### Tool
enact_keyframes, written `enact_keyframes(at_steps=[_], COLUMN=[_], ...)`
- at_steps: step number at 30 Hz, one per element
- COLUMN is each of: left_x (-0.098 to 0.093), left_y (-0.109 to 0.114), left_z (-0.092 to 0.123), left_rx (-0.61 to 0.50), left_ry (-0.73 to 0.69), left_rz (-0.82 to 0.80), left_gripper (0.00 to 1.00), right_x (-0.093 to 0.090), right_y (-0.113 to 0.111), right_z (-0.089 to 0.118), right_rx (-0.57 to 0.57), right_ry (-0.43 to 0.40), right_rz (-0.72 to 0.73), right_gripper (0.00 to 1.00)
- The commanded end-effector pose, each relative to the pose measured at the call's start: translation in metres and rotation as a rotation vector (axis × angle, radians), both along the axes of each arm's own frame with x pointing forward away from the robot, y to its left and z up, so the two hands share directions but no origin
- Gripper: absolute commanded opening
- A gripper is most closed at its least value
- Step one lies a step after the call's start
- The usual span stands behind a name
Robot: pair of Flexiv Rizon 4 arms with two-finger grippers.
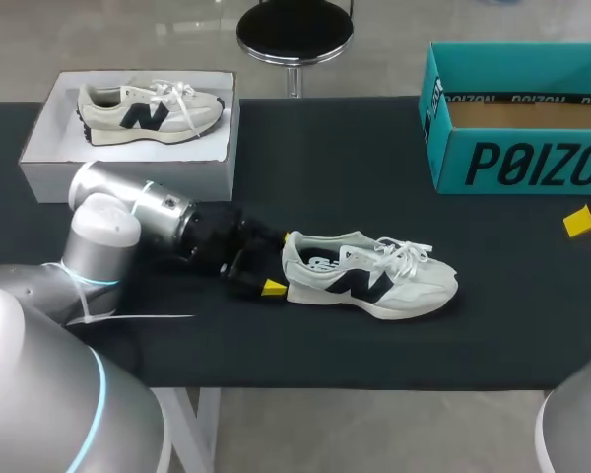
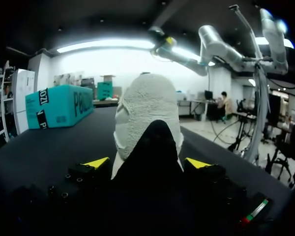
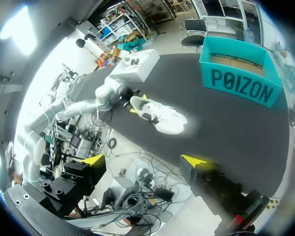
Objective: Take the shoe out of the shoebox, open the shoe tongue, remove and reinsert the insole, then place the shoe into the shoebox
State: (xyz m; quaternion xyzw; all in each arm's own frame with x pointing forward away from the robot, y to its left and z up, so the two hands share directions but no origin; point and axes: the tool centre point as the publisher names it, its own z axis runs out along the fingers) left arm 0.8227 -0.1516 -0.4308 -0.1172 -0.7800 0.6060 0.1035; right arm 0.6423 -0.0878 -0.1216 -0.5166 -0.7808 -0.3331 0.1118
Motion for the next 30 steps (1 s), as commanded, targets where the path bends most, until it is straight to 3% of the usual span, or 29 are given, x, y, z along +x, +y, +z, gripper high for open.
enact_keyframes(at_steps=[1, 26, 27, 28, 30], left_x=[-0.002, 0.000, 0.000, 0.000, 0.001], left_y=[-0.004, -0.016, -0.016, -0.017, -0.016], left_z=[-0.004, -0.007, -0.007, -0.007, -0.007], left_rx=[0.007, 0.025, 0.048, 0.035, 0.050], left_ry=[0.002, 0.013, 0.015, 0.010, -0.003], left_rz=[0.001, 0.035, 0.046, 0.045, 0.042], left_gripper=[1.00, 1.00, 0.44, 0.00, 0.00], right_x=[-0.006, -0.006, -0.006, -0.006, -0.006], right_y=[-0.001, -0.001, -0.001, -0.001, -0.001], right_z=[-0.002, -0.002, -0.002, -0.002, -0.002], right_rx=[0.001, 0.001, 0.001, 0.001, 0.001], right_ry=[-0.009, -0.009, -0.009, -0.009, -0.009], right_rz=[-0.008, -0.008, -0.008, -0.008, -0.008], right_gripper=[1.00, 1.00, 1.00, 1.00, 1.00])
